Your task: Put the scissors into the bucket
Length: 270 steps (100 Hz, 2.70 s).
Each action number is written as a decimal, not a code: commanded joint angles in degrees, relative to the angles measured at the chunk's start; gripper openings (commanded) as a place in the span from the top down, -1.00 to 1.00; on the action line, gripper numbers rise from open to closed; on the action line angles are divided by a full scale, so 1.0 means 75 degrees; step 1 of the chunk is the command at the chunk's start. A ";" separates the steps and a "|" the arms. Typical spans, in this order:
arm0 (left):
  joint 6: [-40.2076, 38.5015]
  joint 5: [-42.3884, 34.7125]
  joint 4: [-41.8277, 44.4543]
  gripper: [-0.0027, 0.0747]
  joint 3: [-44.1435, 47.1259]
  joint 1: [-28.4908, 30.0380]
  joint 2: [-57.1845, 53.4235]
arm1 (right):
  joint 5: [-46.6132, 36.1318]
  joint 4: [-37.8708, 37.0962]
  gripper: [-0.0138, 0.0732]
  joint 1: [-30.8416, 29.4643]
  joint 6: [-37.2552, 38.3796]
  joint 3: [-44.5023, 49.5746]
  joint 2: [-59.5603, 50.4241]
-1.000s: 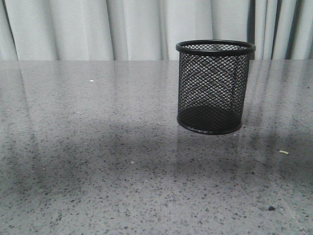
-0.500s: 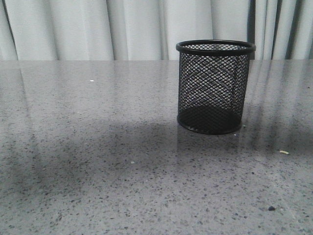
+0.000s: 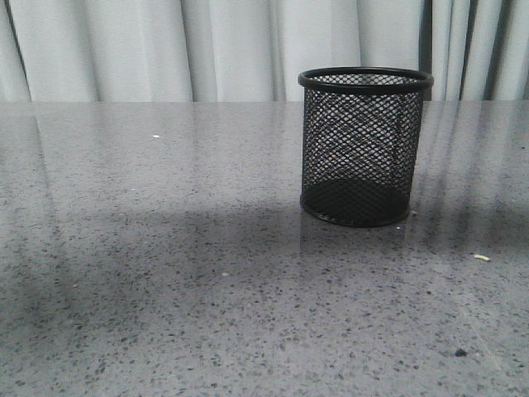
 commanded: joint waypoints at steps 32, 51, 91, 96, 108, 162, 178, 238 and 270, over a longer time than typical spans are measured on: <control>-0.2080 -0.1094 -0.1558 0.42 -0.1006 -0.0071 -0.2702 | 0.2804 -0.2210 0.82 -0.2069 0.1149 -0.2456 -0.0014; -0.2505 -0.0555 -0.1558 0.98 -0.1006 -0.0071 -0.3696 | 0.4000 -0.4558 0.82 -0.2635 0.2199 -0.4105 0.0164; -0.3106 0.2584 -0.1424 0.98 -0.0991 -0.0071 -0.4117 | 0.4016 -0.6302 0.82 -0.2174 0.2820 -0.2345 -0.1198; -0.3106 0.2611 -0.1424 0.98 -0.0982 -0.0071 -0.4117 | 0.4016 -0.6314 0.82 -0.2174 0.2820 -0.2217 -0.1214; -0.3106 0.2359 -0.1375 0.98 -0.0963 -0.0071 -0.4117 | 0.4001 -0.6199 0.82 -0.2174 0.2820 -0.2177 -0.0856; -0.3112 0.2607 -0.1639 0.98 -0.0963 -0.0071 -0.4117 | 0.3990 -0.5945 0.68 -0.2174 0.2697 -0.3201 0.2069; -0.3112 0.2607 -0.1750 0.98 -0.0963 -0.0071 -0.4117 | 0.3963 -0.5979 0.00 -0.2174 0.2697 -0.3512 0.2160; -0.3124 -0.0849 -0.1350 0.98 0.1418 -0.0043 -0.4775 | 0.3977 -0.6377 0.81 -0.2174 0.2679 -0.5839 0.0507; -0.3124 -0.6465 -0.3377 0.98 0.5922 -0.0043 -0.6551 | 0.1565 -0.6429 0.81 -0.2008 0.1765 0.0089 -0.4263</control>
